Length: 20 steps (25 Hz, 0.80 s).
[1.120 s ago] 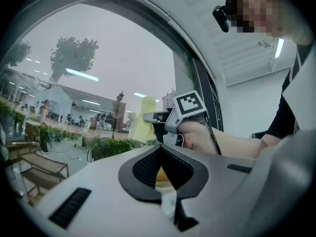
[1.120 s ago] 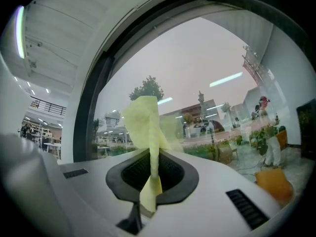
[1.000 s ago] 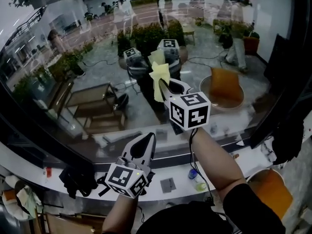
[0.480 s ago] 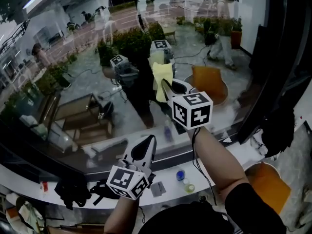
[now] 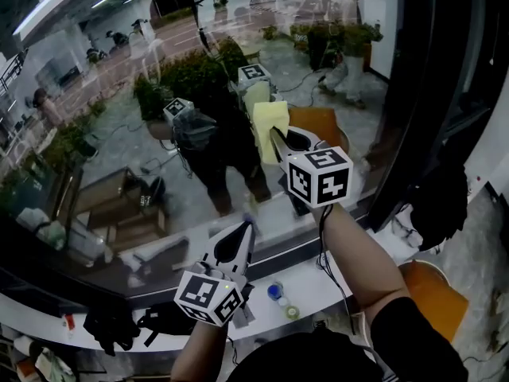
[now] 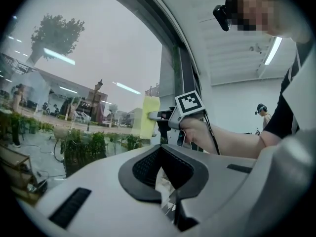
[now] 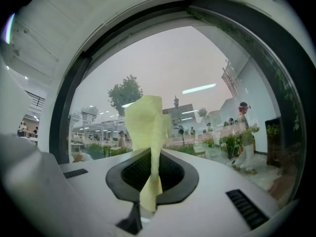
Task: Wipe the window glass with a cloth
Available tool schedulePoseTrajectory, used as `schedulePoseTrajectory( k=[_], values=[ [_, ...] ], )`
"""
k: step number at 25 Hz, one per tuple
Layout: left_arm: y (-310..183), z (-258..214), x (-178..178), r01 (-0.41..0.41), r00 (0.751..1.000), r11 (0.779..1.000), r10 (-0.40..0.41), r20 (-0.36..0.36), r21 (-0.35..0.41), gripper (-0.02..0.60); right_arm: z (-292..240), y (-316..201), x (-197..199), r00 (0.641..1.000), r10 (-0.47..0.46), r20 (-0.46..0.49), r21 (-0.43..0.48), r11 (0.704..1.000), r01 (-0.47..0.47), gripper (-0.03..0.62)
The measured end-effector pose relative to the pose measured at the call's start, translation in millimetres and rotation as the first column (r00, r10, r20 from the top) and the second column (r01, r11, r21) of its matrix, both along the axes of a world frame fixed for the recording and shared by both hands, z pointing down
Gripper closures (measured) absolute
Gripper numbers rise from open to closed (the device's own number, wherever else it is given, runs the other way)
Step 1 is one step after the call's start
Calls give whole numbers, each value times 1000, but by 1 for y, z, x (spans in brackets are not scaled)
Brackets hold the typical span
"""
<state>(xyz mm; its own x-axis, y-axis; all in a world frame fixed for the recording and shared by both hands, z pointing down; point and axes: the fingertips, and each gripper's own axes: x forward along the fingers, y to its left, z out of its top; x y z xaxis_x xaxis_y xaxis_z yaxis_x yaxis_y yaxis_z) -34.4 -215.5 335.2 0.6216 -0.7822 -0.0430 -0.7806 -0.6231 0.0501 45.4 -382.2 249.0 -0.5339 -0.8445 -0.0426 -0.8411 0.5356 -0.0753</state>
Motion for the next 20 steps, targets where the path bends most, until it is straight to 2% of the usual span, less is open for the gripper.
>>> schedulePoseTrajectory(
  k=[6,17,20],
  values=[
    [-17,5,48,-37,999,999,37,6,-8,583,8,-14,61,999,42,-11,-5,999,-42,556],
    [-42,8,115,-87,996,996,87,3,-21,583,16,-32,145,995,95,-31,-12,995,-95,554],
    [-49,12,152,-94,995,995,94,11,-31,583,20,-39,189,993,108,-45,-14,994,-109,555]
  ],
)
